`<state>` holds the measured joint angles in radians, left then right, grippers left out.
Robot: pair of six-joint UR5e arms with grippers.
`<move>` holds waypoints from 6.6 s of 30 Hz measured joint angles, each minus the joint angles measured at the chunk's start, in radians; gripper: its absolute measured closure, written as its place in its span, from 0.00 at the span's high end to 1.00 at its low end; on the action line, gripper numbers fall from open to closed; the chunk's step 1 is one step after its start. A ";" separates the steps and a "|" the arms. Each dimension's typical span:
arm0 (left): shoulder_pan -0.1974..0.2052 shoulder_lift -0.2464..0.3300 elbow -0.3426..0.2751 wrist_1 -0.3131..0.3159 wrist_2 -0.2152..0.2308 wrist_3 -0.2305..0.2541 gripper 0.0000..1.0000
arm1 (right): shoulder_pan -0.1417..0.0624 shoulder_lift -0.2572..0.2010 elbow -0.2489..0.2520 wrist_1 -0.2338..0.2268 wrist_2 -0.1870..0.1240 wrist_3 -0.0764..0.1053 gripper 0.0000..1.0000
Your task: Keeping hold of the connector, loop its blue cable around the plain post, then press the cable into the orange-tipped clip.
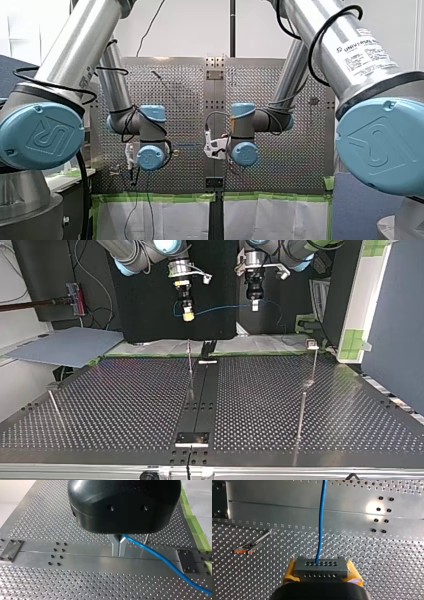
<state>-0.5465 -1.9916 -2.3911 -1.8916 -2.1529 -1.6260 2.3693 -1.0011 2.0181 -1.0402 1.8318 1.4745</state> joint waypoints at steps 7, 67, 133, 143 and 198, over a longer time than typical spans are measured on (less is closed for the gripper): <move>0.000 0.000 0.000 0.000 0.000 0.000 0.00 | 0.000 0.000 0.000 0.000 0.000 0.000 0.00; 0.000 0.000 0.000 0.000 0.000 0.000 0.00 | 0.000 0.000 0.000 0.000 0.000 0.000 0.00; 0.022 -0.040 -0.010 -0.024 0.007 0.001 0.00 | 0.002 0.022 0.002 0.023 -0.012 -0.012 0.00; 0.024 -0.061 -0.011 -0.026 0.008 0.002 0.00 | 0.003 0.109 0.003 0.065 -0.015 -0.017 0.00; -0.060 0.088 0.061 -0.184 -0.122 -0.043 0.00 | -0.022 -0.021 -0.041 0.212 -0.026 0.105 0.00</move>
<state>-0.6061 -1.9040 -2.3306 -2.0755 -2.2749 -1.6692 2.3477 -1.0222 1.9775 -0.8278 1.8059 1.5795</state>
